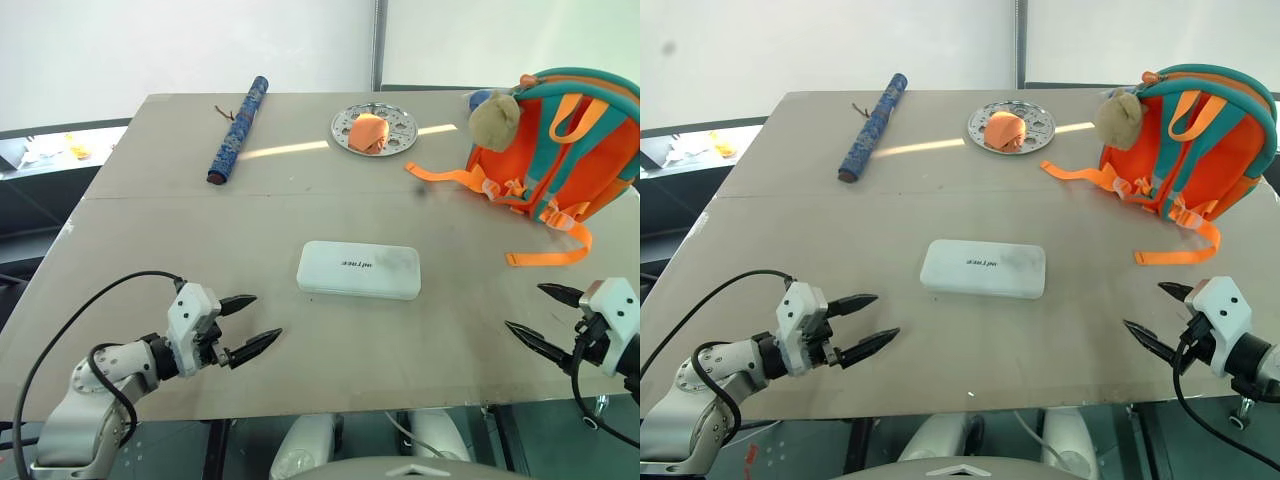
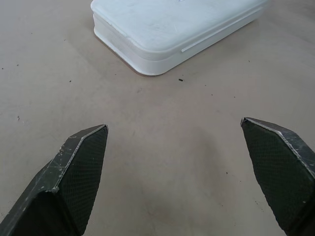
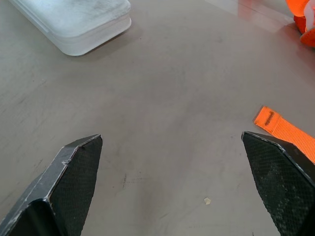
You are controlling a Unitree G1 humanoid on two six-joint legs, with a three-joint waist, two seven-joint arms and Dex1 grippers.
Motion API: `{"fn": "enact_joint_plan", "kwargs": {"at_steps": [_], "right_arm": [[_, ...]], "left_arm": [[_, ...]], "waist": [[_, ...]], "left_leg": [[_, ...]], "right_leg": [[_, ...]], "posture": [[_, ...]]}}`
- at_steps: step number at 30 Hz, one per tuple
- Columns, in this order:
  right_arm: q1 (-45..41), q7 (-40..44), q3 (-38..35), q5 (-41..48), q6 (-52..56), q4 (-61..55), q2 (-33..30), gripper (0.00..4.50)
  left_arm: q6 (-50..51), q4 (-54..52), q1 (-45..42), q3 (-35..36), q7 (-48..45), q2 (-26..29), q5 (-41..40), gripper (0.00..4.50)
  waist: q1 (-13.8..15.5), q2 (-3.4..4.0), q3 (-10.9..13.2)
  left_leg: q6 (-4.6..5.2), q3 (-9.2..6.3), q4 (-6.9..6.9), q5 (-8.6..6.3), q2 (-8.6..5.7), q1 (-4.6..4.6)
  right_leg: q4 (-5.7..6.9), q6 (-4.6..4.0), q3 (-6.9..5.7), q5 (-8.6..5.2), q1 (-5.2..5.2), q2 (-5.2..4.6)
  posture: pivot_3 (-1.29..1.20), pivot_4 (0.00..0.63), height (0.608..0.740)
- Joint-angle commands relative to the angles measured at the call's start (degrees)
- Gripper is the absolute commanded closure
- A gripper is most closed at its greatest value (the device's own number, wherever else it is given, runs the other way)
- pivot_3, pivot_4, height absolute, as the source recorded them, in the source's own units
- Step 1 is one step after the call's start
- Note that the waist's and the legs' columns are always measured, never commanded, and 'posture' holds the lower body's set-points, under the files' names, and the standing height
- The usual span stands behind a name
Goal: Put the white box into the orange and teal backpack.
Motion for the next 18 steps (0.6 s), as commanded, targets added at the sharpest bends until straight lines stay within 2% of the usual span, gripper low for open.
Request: {"fn": "enact_joint_plan", "kwargs": {"at_steps": [1,7,9,12,15,16,18], "right_arm": [[-1.26,-2.57,-0.09,0.35,-1.25,-2.40,2.16,0.03],[-5.66,-12.88,4.40,-4.57,1.58,-9.00,6.17,0.03],[-8.45,-16.36,5.60,-3.78,6.08,-9.01,7.25,0.00],[-13.51,-23.25,6.95,-3.68,11.63,-9.04,10.80,0.70],[-17.53,-28.14,9.37,-3.91,17.11,-10.29,13.72,1.96],[-18.85,-29.48,10.89,-4.71,18.38,-10.48,14.37,2.59],[-20.80,-31.63,13.70,-5.92,21.21,-10.53,15.07,3.51]], "left_arm": [[0.23,-1.56,-3.84,0.13,1.30,-0.13,-0.99,0.07],[4.01,1.05,-15.29,-1.32,7.05,-3.93,-2.02,0.07],[8.73,1.80,-18.11,0.13,9.76,-5.66,-5.83,0.47],[14.71,2.60,-21.78,0.45,14.98,-7.02,-7.11,1.53],[18.67,2.44,-24.79,0.56,19.58,-8.29,-7.73,2.75],[19.88,2.48,-25.77,0.56,21.27,-8.70,-7.55,3.37],[23.72,3.05,-27.44,0.51,25.29,-9.05,-7.00,4.33]], "waist": [[0.01,-0.01,0.00],[0.05,-0.02,-0.03],[-0.28,-0.04,-0.02],[-0.31,-0.04,-0.02],[-0.05,-0.04,-0.02],[0.01,-0.04,-0.02],[0.04,-0.04,-0.02]], "left_leg": [[0.00,0.00,0.00,0.00,0.00,0.00],[-0.24,-0.19,0.03,0.14,-0.04,-0.01],[-0.25,-0.18,0.03,0.14,-0.06,-0.01],[-0.26,-0.15,-0.03,0.14,-0.06,-0.18],[-0.29,-0.20,-0.02,0.15,-0.07,-0.30],[-0.29,-0.20,-0.02,0.16,-0.07,-0.31],[-0.29,-0.21,-0.02,0.16,-0.09,-0.31]], "right_leg": [[0.00,0.00,0.00,0.00,0.00,0.00],[0.06,0.00,-0.15,0.02,0.04,-0.03],[0.04,0.01,-0.12,0.02,0.02,-0.01],[0.05,0.00,-0.04,0.03,-0.23,0.00],[0.08,-0.01,-0.08,0.04,-0.37,0.01],[0.09,-0.02,-0.08,0.04,-0.37,0.00],[0.10,-0.02,-0.08,0.04,-0.38,0.00]], "posture": [[0.00,0.150,0.733],[0.00,0.150,0.733],[0.00,0.150,0.733],[0.00,0.150,0.733],[0.00,0.150,0.733],[0.00,0.150,0.733],[0.00,0.150,0.733]]}}
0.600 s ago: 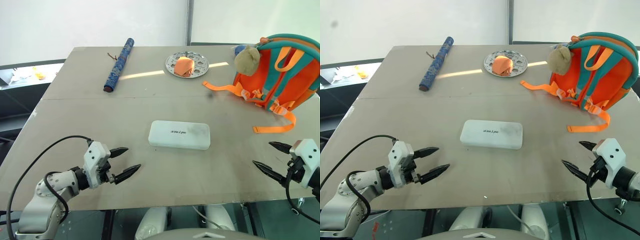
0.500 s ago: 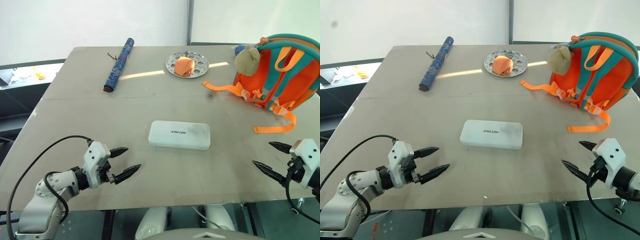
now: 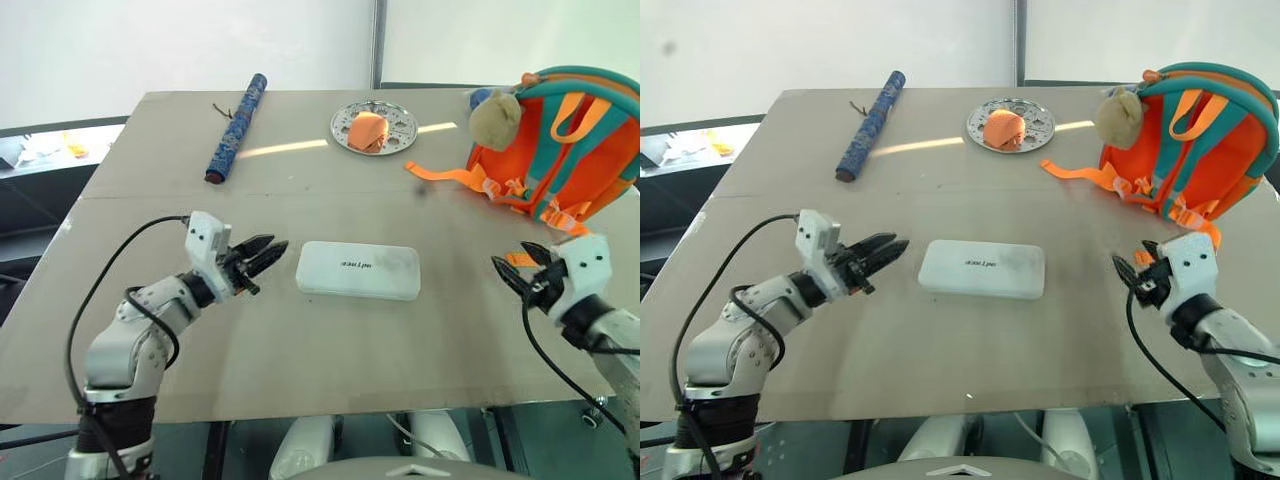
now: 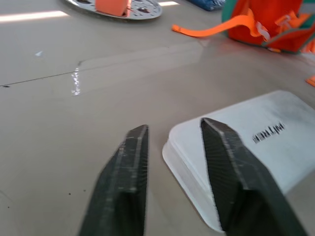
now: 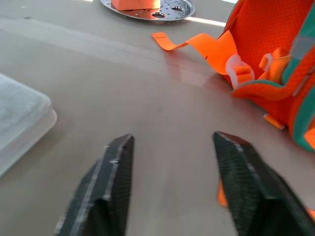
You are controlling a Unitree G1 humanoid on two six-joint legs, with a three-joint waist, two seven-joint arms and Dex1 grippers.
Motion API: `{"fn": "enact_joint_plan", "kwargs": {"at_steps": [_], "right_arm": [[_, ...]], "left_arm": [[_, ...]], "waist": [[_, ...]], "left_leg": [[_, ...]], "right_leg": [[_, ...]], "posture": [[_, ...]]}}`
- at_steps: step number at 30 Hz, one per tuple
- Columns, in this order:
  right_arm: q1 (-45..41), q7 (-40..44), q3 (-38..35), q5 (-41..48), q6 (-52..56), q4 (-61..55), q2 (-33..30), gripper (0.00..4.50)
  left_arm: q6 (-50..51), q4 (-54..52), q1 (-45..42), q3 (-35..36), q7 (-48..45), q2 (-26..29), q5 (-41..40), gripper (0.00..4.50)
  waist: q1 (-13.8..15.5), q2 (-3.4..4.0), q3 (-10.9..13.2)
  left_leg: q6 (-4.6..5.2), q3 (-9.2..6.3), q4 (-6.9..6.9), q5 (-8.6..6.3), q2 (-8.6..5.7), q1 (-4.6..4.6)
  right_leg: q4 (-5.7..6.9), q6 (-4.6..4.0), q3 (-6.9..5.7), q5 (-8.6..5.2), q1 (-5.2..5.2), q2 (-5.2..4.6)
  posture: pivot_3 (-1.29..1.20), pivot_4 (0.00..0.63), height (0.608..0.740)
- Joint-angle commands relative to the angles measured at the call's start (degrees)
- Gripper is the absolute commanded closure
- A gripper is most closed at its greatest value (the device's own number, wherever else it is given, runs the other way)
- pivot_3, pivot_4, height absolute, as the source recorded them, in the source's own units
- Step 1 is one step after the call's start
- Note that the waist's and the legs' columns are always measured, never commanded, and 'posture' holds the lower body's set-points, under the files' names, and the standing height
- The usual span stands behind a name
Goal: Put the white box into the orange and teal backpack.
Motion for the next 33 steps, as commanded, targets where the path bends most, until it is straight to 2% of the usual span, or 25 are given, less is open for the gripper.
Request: {"fn": "enact_joint_plan", "kwargs": {"at_steps": [1,2,5,10,14,17,21,25,30,31,32,33], "right_arm": [[-2.70,-3.52,3.86,-1.59,4.34,-2.51,0.48,3.96],[-3.69,-4.15,5.63,-2.50,5.15,-2.16,0.42,4.46],[-6.97,-6.55,10.41,-4.70,9.63,-0.07,0.92,4.46],[-12.48,-7.16,18.11,-7.85,14.51,3.37,0.34,4.46],[-16.34,-4.50,24.59,-8.84,15.19,6.33,0.12,4.46],[-20.79,-0.36,29.44,-7.39,14.58,10.05,2.48,4.46],[-23.80,3.07,29.71,-6.08,14.08,12.20,4.28,4.46],[-23.11,5.42,29.21,-7.16,12.67,12.33,1.66,4.46],[-20.33,6.90,27.53,-8.40,11.05,12.26,-1.88,4.46],[-19.92,7.06,27.35,-8.73,10.62,12.41,-2.32,4.50],[-19.52,7.00,27.20,-9.11,10.15,12.62,-2.61,4.50],[-19.24,6.88,26.94,-9.33,9.85,12.94,-2.71,4.50]], "left_arm": [[6.45,0.02,-2.51,0.88,6.91,0.20,0.70,4.50],[8.72,0.31,-3.12,0.35,9.17,0.47,1.79,4.50],[20.54,0.95,-5.93,-0.57,13.91,1.76,1.45,4.50],[30.09,-0.10,-8.36,-1.54,13.73,0.64,-1.80,4.50],[33.43,-0.75,-9.10,-5.78,13.95,-0.26,-0.85,4.50],[35.05,-3.42,-8.72,-9.57,13.46,-1.86,-1.66,4.50],[36.59,-6.24,-7.78,-11.06,13.12,-3.39,-2.44,4.50],[39.16,-8.81,-7.15,-10.73,11.25,-4.19,-4.96,4.50],[44.28,-7.13,-5.29,-2.77,8.03,-4.72,-9.96,4.50],[44.90,-6.13,-4.90,-1.42,7.40,-3.91,-10.28,4.01],[45.45,-4.77,-4.69,0.01,6.33,-2.80,-10.77,3.91],[45.99,-2.77,-4.81,1.83,5.27,-1.77,-11.27,3.60]], "waist": [[-0.02,0.00,0.00],[-0.07,0.00,0.00],[-0.14,0.00,0.00],[-0.37,-0.02,0.00],[-0.38,-0.02,-0.01],[-0.50,-0.02,-0.01],[-0.63,-0.01,-0.04],[-0.59,0.00,-0.05],[-0.50,0.01,-0.05],[-0.50,0.01,-0.05],[-0.49,0.00,-0.06],[-0.52,0.00,-0.06]], "left_leg": [[0.00,0.00,0.00,0.00,-0.01,0.00],[0.00,0.00,0.00,0.00,-0.01,0.00],[0.00,0.00,-0.01,0.00,-0.04,0.00],[-0.01,0.00,0.00,0.01,-0.07,-0.01],[-0.02,-0.02,-0.02,0.00,-0.06,-0.01],[-0.03,-0.01,-0.02,0.00,-0.06,0.00],[-0.03,0.00,0.00,0.00,-0.06,0.01],[-0.03,-0.02,-0.03,0.00,-0.06,0.00],[-0.03,-0.02,-0.03,0.00,-0.07,0.00],[-0.03,-0.02,-0.03,0.00,-0.07,0.00],[-0.03,-0.02,-0.03,0.00,-0.07,0.00],[-0.04,-0.04,-0.02,0.00,-0.06,0.00]], "right_leg": [[0.00,0.00,0.00,0.00,-0.01,0.00],[0.00,0.00,0.00,0.00,-0.01,0.00],[0.00,0.00,0.00,0.00,-0.01,0.01],[0.02,0.00,0.00,0.00,-0.03,0.07],[0.01,0.00,-0.01,0.00,-0.04,0.06],[0.02,0.00,0.00,0.00,-0.03,0.05],[0.03,0.00,0.03,0.01,-0.02,0.02],[0.00,0.00,0.00,0.01,-0.03,0.01],[0.00,0.00,0.00,0.01,-0.03,-0.02],[0.02,0.00,-0.02,0.01,-0.03,-0.01],[0.02,0.00,-0.02,0.01,-0.03,-0.01],[0.03,0.00,-0.05,0.01,-0.02,0.00]], "posture": [[0.00,0.150,0.733],[0.00,0.150,0.733],[0.00,0.150,0.733],[0.00,0.150,0.733],[0.00,0.150,0.733],[0.00,0.150,0.733],[0.00,0.150,0.733],[0.00,0.150,0.733],[0.00,0.150,0.733],[0.00,0.150,0.733],[0.00,0.150,0.733],[0.00,0.150,0.733]]}}
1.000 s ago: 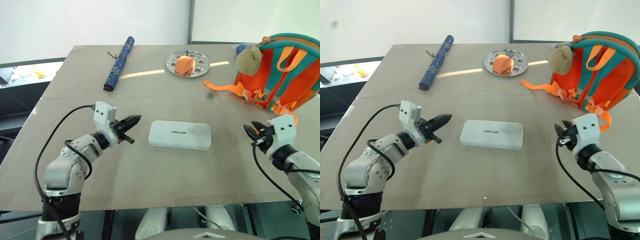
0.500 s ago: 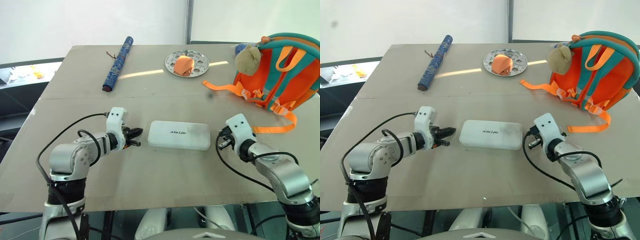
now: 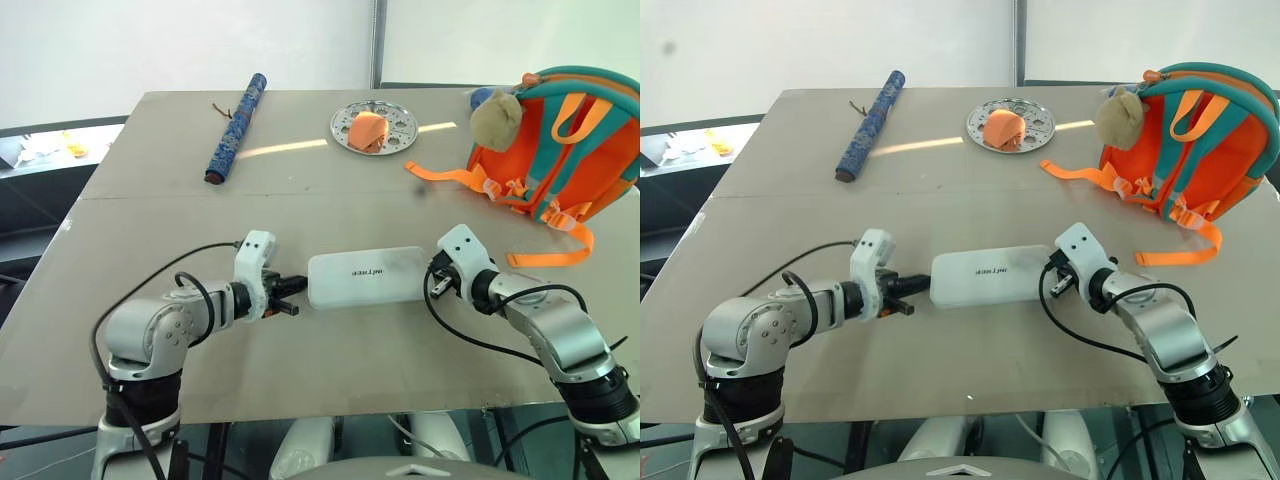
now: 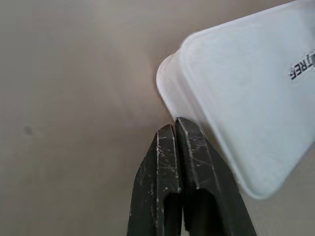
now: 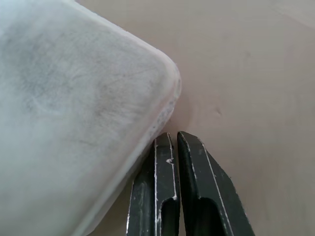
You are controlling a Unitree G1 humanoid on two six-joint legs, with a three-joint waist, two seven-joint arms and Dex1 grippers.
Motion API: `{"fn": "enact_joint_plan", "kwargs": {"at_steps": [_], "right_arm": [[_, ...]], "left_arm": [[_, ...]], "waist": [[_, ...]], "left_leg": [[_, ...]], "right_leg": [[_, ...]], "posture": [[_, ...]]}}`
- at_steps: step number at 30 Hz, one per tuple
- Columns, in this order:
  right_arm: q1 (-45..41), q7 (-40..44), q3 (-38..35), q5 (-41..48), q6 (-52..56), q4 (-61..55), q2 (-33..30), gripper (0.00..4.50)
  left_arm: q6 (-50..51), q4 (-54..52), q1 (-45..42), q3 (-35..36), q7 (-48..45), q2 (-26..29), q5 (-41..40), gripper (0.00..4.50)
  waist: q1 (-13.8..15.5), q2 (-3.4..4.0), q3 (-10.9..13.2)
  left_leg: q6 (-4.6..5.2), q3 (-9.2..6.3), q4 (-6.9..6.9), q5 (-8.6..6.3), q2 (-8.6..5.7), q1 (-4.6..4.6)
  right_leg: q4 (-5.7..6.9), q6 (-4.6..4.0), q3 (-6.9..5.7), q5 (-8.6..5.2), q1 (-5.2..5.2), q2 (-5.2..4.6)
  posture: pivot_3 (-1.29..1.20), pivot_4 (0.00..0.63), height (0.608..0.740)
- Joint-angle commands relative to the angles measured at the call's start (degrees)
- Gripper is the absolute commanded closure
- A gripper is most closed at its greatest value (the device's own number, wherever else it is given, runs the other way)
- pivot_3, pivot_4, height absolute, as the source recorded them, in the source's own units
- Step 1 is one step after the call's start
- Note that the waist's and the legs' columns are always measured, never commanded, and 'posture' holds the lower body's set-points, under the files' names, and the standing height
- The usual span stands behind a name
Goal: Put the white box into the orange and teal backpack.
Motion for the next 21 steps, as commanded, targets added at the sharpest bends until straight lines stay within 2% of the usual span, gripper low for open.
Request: {"fn": "enact_joint_plan", "kwargs": {"at_steps": [1,4,5,8,10,14,21], "right_arm": [[1.32,2.00,0.69,0.18,-2.23,-1.57,-0.14,4.50],[1.76,2.18,0.78,-0.34,-2.99,-1.29,-0.06,4.50],[1.84,2.20,0.85,-0.49,-3.17,-1.19,0.02,4.50],[2.17,2.20,1.00,-0.81,-3.46,-1.24,0.22,4.50],[2.34,2.20,1.09,-1.06,-3.58,-1.39,0.35,4.50],[2.21,2.27,1.42,-1.29,-3.28,-2.00,0.97,4.50],[2.59,2.82,2.01,-1.44,-2.72,-3.45,1.57,4.50]], "left_arm": [[3.73,5.68,0.23,4.42,-5.35,3.14,-4.42,3.32],[7.89,13.62,-2.58,9.47,-7.86,5.55,-6.88,2.14],[9.17,15.40,-3.48,10.17,-8.72,6.11,-7.82,1.60],[12.24,18.16,-5.16,11.41,-9.92,6.58,-11.38,0.42],[13.00,18.86,-4.97,10.46,-9.81,6.82,-16.43,0.42],[13.00,15.98,-3.32,7.31,-5.31,2.64,-19.08,0.42],[13.00,14.80,-2.70,6.24,2.18,-7.39,-17.19,0.42]], "waist": [[-0.25,0.00,-0.01],[-0.86,0.00,-0.01],[-1.00,0.00,-0.01],[-1.26,0.00,-0.01],[-1.26,-0.01,-0.01],[-1.07,-0.02,-0.02],[-0.60,0.21,-0.39]], "left_leg": [[-0.01,0.02,0.00,0.01,0.00,0.02],[-0.06,0.01,0.00,0.03,-0.01,0.04],[-0.07,0.01,0.00,0.04,-0.01,0.05],[-0.09,0.02,0.00,0.05,0.00,0.08],[-0.10,0.01,0.00,0.05,0.01,0.08],[-0.11,-0.04,-0.01,0.04,0.05,0.05],[-0.11,-0.04,0.00,0.04,0.01,0.06]], "right_leg": [[0.02,0.00,0.00,0.00,0.00,0.00],[0.06,0.00,0.01,0.00,0.00,0.09],[0.08,0.00,0.01,0.00,0.00,0.10],[0.09,-0.01,0.03,0.00,0.00,0.11],[0.09,-0.01,0.03,0.00,0.00,0.11],[0.06,-0.01,0.04,0.00,-0.01,0.04],[0.07,-0.01,0.04,0.01,0.02,-0.03]], "posture": [[0.00,0.150,0.733],[0.00,0.150,0.733],[0.00,0.150,0.733],[0.00,0.150,0.733],[0.00,0.150,0.733],[0.00,0.150,0.733],[0.00,0.150,0.733]]}}
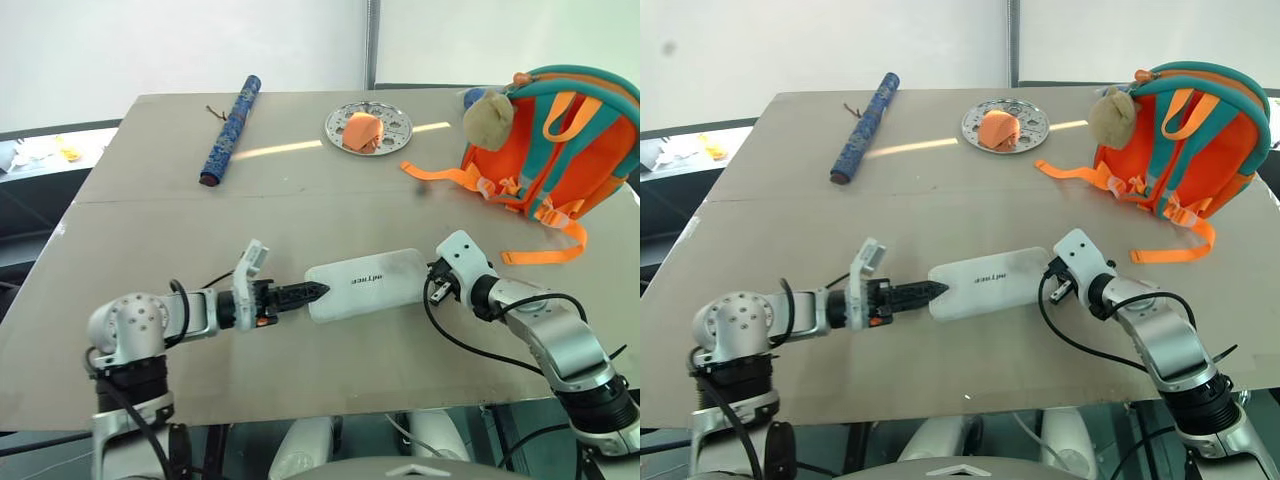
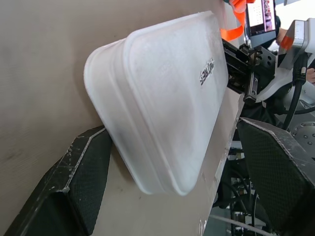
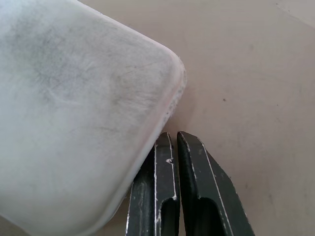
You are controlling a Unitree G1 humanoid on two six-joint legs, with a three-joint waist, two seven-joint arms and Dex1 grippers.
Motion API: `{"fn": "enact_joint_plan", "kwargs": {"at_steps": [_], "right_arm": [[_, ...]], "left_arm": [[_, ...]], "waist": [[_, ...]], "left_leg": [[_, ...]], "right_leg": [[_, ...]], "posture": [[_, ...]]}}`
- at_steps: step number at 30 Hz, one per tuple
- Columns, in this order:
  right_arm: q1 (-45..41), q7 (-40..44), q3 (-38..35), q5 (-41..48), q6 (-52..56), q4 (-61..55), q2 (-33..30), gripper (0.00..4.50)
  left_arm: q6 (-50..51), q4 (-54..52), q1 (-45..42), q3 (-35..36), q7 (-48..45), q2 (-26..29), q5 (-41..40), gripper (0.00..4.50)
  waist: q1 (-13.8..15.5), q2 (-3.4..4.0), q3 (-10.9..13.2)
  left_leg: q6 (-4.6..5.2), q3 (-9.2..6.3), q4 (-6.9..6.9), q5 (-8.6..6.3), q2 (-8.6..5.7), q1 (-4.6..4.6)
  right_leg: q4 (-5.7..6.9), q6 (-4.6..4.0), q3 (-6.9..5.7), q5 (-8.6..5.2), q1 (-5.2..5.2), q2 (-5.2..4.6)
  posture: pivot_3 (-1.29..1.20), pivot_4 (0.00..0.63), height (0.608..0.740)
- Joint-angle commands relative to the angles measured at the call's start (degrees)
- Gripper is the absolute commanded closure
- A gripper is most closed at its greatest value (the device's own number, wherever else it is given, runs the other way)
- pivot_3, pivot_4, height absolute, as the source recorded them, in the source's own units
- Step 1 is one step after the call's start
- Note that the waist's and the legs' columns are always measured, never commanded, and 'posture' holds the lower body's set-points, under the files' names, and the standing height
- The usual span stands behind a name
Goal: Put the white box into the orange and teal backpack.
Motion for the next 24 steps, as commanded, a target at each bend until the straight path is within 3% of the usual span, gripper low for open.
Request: {"fn": "enact_joint_plan", "kwargs": {"at_steps": [1,6,11,15,16,18,19,24], "right_arm": [[0.27,1.48,1.94,0.90,-0.02,-2.87,0.96,4.50],[0.28,3.84,3.94,3.02,0.77,-5.03,2.40,4.50],[1.01,3.59,1.57,3.03,-2.67,-5.03,3.29,4.50],[1.23,1.15,-9.03,5.09,-1.89,-5.88,4.68,4.50],[1.67,1.76,-12.29,6.99,-1.49,-7.13,4.84,4.09],[2.46,1.46,-17.35,9.00,0.21,-9.41,4.46,3.78],[3.61,1.22,-20.66,9.09,1.65,-11.13,2.36,3.14],[3.06,0.30,-44.23,18.38,17.92,-17.63,-2.90,1.00]], "left_arm": [[1.40,0.59,0.42,-2.39,3.61,-4.93,0.78,0.42],[1.39,0.57,-0.75,-1.87,6.07,-11.25,1.36,0.42],[1.35,-0.25,-1.24,-0.10,6.51,-12.93,0.67,1.80],[1.35,-0.94,-1.58,1.94,5.76,-12.17,-0.40,3.19],[1.32,-1.04,-1.64,2.44,5.52,-11.88,-0.79,3.31],[0.91,-1.67,-1.63,2.70,5.10,-11.10,-1.25,3.33],[0.32,-2.69,-1.56,2.78,4.45,-10.42,-1.87,3.35],[-4.04,-5.68,-2.62,6.12,3.58,-9.09,-4.99,3.43]], "waist": [[0.33,0.14,-0.19],[0.95,0.14,-0.25],[1.29,0.13,-0.25],[1.22,0.13,-0.24],[1.21,0.13,-0.24],[1.28,0.14,-0.22],[1.24,0.13,-0.22],[1.29,0.11,-0.15]], "left_leg": [[0.00,0.00,0.00,0.00,-0.01,0.00],[0.01,0.00,0.03,0.00,-0.02,0.02],[0.01,-0.02,0.03,0.00,-0.05,0.00],[0.01,-0.04,0.04,0.00,-0.05,-0.05],[0.01,-0.02,0.05,0.00,-0.04,-0.04],[0.01,-0.05,0.04,0.00,-0.03,-0.04],[0.01,-0.08,0.03,0.00,-0.03,-0.06],[0.02,-0.13,0.01,-0.01,-0.05,-0.19]], "right_leg": [[0.00,0.00,0.00,0.00,0.01,-0.01],[-0.01,0.00,-0.01,0.00,0.07,-0.01],[-0.05,0.00,-0.03,0.00,0.07,-0.01],[-0.07,0.00,-0.05,0.00,0.06,-0.02],[-0.07,0.00,-0.04,0.00,0.06,-0.01],[-0.06,0.00,-0.06,0.00,0.06,0.00],[-0.07,0.00,-0.08,0.00,0.05,0.01],[-0.16,0.00,-0.10,0.00,-0.03,-0.01]], "posture": [[0.00,0.150,0.733],[0.00,0.150,0.733],[0.00,0.150,0.733],[0.00,0.150,0.733],[0.00,0.150,0.733],[0.00,0.150,0.733],[0.00,0.150,0.733],[0.00,0.150,0.733]]}}
